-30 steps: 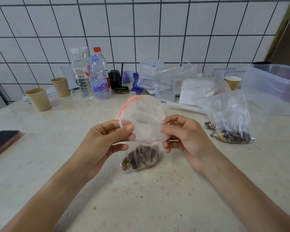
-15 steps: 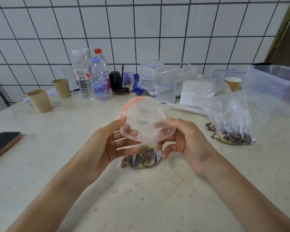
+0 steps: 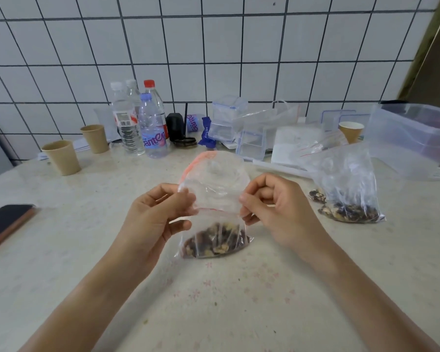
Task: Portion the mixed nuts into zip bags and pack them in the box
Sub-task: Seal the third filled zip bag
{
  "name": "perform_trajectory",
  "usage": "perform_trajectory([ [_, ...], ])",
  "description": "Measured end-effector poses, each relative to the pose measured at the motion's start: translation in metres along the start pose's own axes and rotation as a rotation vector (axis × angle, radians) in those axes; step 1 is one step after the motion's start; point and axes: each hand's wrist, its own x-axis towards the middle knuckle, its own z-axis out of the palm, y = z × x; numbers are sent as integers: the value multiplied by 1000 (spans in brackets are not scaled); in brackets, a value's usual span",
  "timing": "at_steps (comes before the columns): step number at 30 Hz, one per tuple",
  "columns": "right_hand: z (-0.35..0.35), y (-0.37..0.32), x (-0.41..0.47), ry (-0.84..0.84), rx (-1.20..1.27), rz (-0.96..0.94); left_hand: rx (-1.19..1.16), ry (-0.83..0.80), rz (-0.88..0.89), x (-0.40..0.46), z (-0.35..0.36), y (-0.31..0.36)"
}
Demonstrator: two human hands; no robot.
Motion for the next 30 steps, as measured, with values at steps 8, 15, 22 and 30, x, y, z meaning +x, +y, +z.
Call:
perform_trajectory([
  [8,6,-2,-5,237,-168,-161,570,315,400,5,0,-7],
  [15,-14,-6,0,-265,345,369,162,3,-11,5,-2,0],
  [22,-15,-8,2,-215,442,275,-37,-206,-74,5,-6,6],
  [30,2,-3,-4,146,-335,-225,-17,-216,-57,2,7,5],
])
